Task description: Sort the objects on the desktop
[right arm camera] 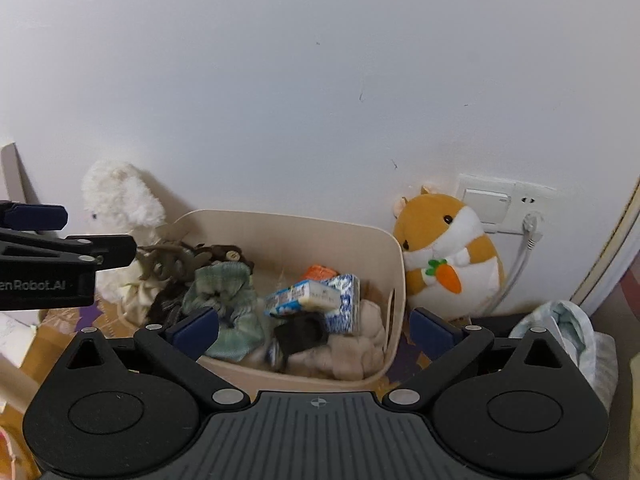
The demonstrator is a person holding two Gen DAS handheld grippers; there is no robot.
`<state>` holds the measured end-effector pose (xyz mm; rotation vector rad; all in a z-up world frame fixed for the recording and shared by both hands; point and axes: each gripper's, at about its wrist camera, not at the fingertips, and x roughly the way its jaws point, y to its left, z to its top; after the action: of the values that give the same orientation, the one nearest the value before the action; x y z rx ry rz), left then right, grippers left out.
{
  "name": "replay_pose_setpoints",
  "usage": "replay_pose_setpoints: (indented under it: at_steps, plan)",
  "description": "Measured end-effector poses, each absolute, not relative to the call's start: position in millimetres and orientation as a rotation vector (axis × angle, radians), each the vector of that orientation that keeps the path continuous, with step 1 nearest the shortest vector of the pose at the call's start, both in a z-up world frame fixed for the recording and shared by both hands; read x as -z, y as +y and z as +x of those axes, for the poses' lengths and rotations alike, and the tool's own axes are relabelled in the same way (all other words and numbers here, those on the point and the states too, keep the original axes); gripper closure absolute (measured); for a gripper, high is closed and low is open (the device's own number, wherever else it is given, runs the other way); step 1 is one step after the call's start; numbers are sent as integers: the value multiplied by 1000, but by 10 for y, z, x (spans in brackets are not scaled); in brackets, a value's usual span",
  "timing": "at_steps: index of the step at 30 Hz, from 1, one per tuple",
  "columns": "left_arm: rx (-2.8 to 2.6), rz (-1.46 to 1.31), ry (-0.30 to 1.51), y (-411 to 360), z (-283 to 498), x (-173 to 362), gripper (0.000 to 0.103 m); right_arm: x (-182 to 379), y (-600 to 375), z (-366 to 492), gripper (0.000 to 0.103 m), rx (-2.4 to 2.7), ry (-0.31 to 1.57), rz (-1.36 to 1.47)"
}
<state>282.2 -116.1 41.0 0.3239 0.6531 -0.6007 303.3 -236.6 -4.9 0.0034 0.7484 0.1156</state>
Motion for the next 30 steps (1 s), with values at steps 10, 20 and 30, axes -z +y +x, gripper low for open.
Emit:
replay_pose_setpoints:
  at_steps: [10,20,30]
  plan:
    - [594,267,687,-723,2066,-871,22,-496,-2542,2258,0,-135,729,-25]
    - [633,236,697,-278,1296,-1121,22,-804,-2717,1377,0,-148,681,30]
    - [647,214,701,108,711,-1235,22,-970,-2790,593,0,-154,631,-22]
